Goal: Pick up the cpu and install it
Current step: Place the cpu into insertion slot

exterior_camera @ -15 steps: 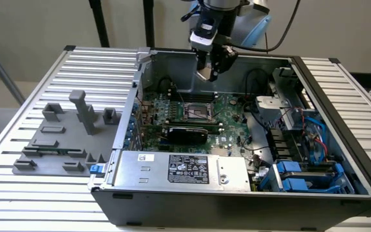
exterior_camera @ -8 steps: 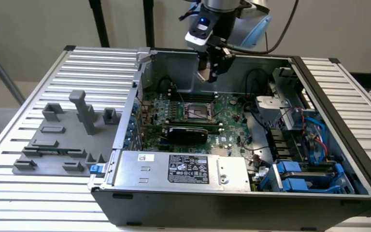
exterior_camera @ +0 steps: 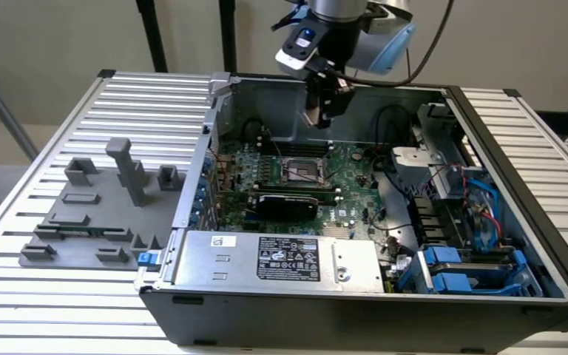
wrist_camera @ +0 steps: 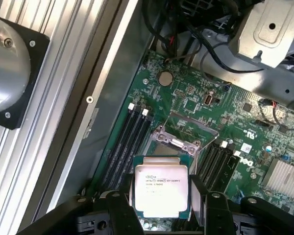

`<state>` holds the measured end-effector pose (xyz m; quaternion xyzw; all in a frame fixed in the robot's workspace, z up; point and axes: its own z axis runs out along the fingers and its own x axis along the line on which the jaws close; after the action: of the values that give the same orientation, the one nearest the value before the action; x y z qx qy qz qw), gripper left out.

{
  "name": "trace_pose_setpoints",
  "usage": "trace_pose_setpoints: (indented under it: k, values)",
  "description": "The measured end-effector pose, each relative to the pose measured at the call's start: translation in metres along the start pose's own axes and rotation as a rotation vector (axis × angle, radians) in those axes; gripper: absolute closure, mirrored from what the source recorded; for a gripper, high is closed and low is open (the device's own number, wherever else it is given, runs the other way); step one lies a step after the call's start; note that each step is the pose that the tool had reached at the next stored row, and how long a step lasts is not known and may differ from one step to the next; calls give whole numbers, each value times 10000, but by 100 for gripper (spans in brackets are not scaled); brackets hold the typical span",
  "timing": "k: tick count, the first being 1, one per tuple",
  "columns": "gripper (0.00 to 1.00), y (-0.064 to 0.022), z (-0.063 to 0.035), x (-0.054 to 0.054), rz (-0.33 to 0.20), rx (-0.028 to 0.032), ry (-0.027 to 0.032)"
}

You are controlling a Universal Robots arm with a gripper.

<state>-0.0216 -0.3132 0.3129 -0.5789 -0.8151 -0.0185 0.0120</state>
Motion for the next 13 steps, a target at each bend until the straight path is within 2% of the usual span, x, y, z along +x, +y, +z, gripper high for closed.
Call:
trace_pose_setpoints:
  k: [8,13]
  values:
    - [45,-1,60,-3,1447,-59,-24]
    - [45,-2,124,-5,2360,-130,-48]
